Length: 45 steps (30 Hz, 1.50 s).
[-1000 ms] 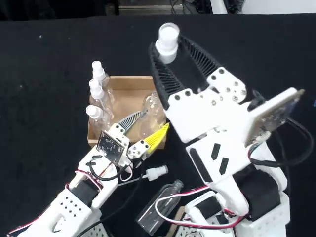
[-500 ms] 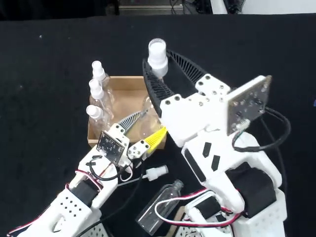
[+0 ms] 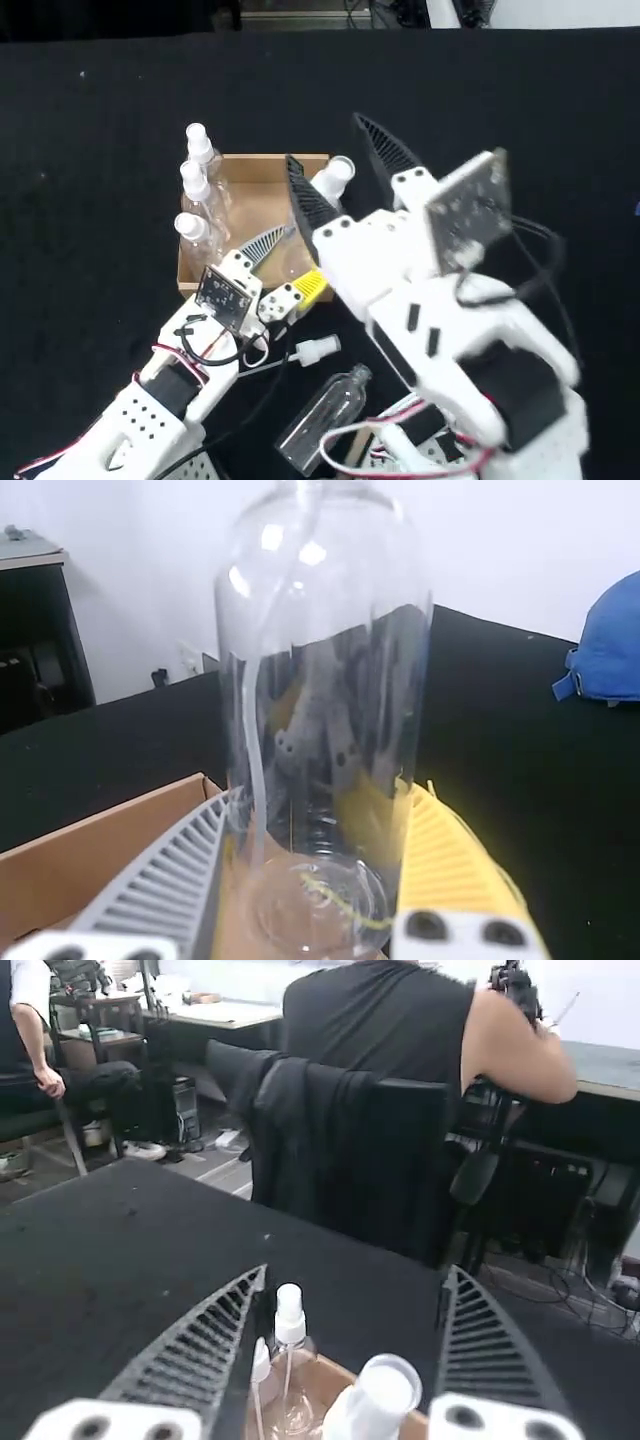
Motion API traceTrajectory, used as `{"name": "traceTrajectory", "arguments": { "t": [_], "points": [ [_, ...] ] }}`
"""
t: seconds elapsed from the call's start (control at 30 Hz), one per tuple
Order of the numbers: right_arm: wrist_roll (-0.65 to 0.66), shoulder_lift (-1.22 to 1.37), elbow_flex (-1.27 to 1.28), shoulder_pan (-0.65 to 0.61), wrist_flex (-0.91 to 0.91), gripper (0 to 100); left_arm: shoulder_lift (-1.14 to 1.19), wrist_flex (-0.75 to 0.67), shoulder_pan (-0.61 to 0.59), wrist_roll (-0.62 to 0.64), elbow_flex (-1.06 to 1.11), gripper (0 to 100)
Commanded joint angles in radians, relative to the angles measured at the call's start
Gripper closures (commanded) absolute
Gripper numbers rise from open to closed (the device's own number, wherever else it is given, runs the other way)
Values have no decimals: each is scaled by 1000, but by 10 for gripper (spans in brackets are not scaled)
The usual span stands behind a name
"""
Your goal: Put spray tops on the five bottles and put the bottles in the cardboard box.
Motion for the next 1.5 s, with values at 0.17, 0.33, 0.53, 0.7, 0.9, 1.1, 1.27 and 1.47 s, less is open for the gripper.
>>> {"name": "traceTrajectory", "arguments": {
  "t": [0.17, 0.33, 0.53, 0.7, 0.9, 1.1, 1.27, 1.47],
  "points": [
    [75, -7, -209, 87, 150, 895, -6, 2, 10, -5, 24, 970],
    [75, 33, -125, 164, 109, 987, -6, 2, 10, -5, 24, 970],
    [80, 58, -122, 491, 201, 985, -15, 0, 8, -5, 24, 970],
    [81, 61, 84, 746, 235, 980, -15, 8, 10, -3, 24, 970],
    [83, 59, 278, 781, 288, 970, -15, 8, 16, -5, 24, 970],
    [144, -25, 219, 609, 457, 848, -11, 8, 8, -5, 24, 970],
    [152, -239, 191, 350, 529, 849, -14, 8, 8, -5, 24, 970],
    [150, -292, 200, 18, 526, 768, -14, 8, 8, -5, 24, 970]
  ]
}}
